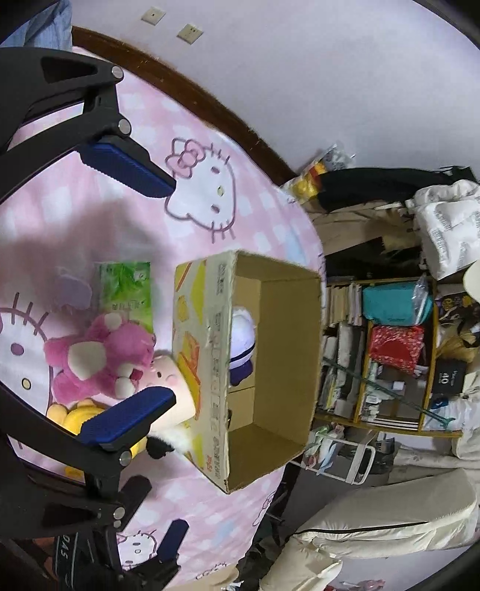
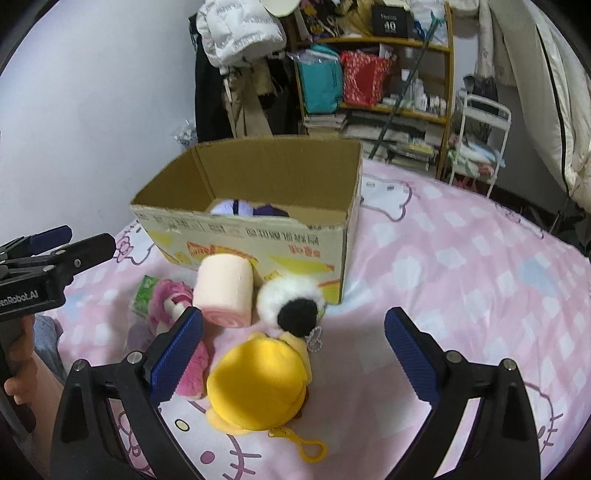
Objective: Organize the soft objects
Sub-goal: 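Withdraw both tools from the box and move toward the remaining plushes, then grasp the yellow round plush with right tool while left tool grasps the pink bear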
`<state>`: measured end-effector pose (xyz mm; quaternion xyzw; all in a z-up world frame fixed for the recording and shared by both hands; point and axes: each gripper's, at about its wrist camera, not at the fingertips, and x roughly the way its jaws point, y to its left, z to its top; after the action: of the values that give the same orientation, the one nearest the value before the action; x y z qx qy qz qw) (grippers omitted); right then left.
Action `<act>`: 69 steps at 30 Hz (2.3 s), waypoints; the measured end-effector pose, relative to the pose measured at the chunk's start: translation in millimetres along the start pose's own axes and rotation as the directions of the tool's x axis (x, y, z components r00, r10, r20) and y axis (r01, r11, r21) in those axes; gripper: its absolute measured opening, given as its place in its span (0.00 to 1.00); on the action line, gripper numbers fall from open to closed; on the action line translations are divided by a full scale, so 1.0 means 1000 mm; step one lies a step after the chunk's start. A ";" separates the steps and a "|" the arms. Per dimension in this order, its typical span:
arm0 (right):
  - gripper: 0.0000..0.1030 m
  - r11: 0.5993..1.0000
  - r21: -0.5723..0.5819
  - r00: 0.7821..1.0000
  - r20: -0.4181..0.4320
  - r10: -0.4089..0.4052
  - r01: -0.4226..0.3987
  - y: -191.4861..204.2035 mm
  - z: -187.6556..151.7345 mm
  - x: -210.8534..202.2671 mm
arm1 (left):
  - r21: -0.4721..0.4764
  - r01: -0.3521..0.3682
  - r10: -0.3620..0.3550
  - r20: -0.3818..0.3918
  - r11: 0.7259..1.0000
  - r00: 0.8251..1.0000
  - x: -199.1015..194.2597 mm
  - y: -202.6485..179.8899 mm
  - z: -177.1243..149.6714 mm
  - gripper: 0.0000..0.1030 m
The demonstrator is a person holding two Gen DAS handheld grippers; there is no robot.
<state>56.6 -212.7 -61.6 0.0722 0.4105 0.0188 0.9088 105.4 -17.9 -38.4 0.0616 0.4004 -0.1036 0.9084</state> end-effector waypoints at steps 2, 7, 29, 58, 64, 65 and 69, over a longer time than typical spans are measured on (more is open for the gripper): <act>0.99 1.000 -0.001 1.000 -0.024 0.000 0.000 -0.001 0.000 0.006 | -0.006 0.021 -0.021 -0.019 1.000 1.000 0.006 -0.001 0.000 0.98; 0.99 1.000 -0.007 0.997 -0.078 0.002 -0.003 -0.001 -0.004 0.018 | -0.003 0.049 -0.049 -0.077 0.999 0.996 0.022 -0.008 -0.001 0.98; 0.99 0.996 -0.065 0.961 -0.272 0.047 -0.067 0.022 -0.025 0.058 | -0.036 0.148 -0.152 -0.316 0.988 0.936 0.076 -0.024 -0.024 0.98; 0.90 0.993 -0.047 0.936 -0.341 0.086 -0.109 0.029 -0.040 0.079 | 0.031 0.100 -0.080 -0.396 0.994 0.915 0.099 -0.042 -0.043 0.76; 0.90 0.993 -0.043 0.932 -0.350 0.087 -0.109 0.033 -0.042 0.088 | 0.047 0.120 -0.093 -0.380 0.992 0.920 0.094 -0.049 -0.047 0.65; 0.90 0.993 -0.040 0.933 -0.349 0.090 -0.110 0.033 -0.040 0.087 | 0.043 0.121 -0.096 -0.378 0.992 0.921 0.093 -0.049 -0.047 0.65; 0.85 0.993 -0.044 0.943 -0.320 0.092 -0.112 0.034 -0.040 0.082 | 0.029 0.122 -0.103 -0.368 0.992 0.924 0.091 -0.052 -0.047 0.64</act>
<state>82.2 -166.7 -143.5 0.0615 0.5463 0.0899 0.8305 119.2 -71.7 -138.6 0.0800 0.5627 -0.1527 0.8085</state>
